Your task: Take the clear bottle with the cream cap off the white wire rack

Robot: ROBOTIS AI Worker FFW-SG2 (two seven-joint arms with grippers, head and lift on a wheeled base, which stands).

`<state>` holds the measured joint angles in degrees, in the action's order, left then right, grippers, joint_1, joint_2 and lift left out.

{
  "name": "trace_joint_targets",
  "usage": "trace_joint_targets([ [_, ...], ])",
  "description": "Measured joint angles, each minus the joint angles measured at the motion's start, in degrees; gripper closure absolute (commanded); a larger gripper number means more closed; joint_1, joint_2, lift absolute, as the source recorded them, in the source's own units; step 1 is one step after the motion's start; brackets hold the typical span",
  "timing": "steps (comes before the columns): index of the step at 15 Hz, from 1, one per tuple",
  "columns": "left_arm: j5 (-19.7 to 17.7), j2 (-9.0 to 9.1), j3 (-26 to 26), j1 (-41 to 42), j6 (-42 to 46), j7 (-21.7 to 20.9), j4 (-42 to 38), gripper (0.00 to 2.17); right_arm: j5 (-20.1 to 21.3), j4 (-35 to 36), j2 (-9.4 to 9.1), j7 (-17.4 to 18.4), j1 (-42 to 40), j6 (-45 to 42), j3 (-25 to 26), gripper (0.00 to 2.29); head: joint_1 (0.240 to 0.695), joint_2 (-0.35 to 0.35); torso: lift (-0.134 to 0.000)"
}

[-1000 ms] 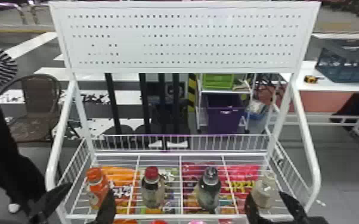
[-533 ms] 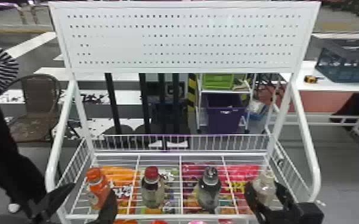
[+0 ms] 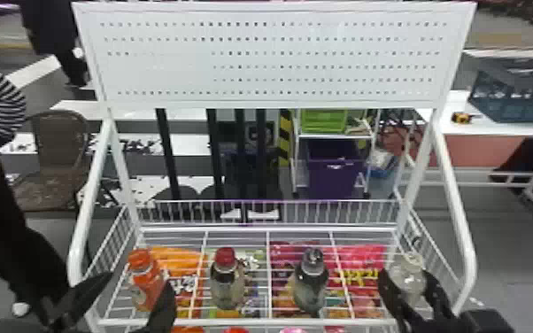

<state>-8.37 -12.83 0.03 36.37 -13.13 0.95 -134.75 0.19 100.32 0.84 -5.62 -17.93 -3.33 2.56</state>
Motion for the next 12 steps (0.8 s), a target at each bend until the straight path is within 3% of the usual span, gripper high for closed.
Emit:
trace_joint_targets([
  [7,0.03,0.05,0.23,1.01,0.52,0.01,-1.49,0.13,-2.59,24.27,0.77,-0.84,-15.03,11.24,1.62,1.01,0.499,0.000,0.000],
  [12,-0.14,0.09,0.70,1.17,1.97,0.01,-1.20,0.13,-4.65,31.64,0.64,-1.30,-23.66,10.30,3.73,1.01,0.499,0.000,0.000],
])
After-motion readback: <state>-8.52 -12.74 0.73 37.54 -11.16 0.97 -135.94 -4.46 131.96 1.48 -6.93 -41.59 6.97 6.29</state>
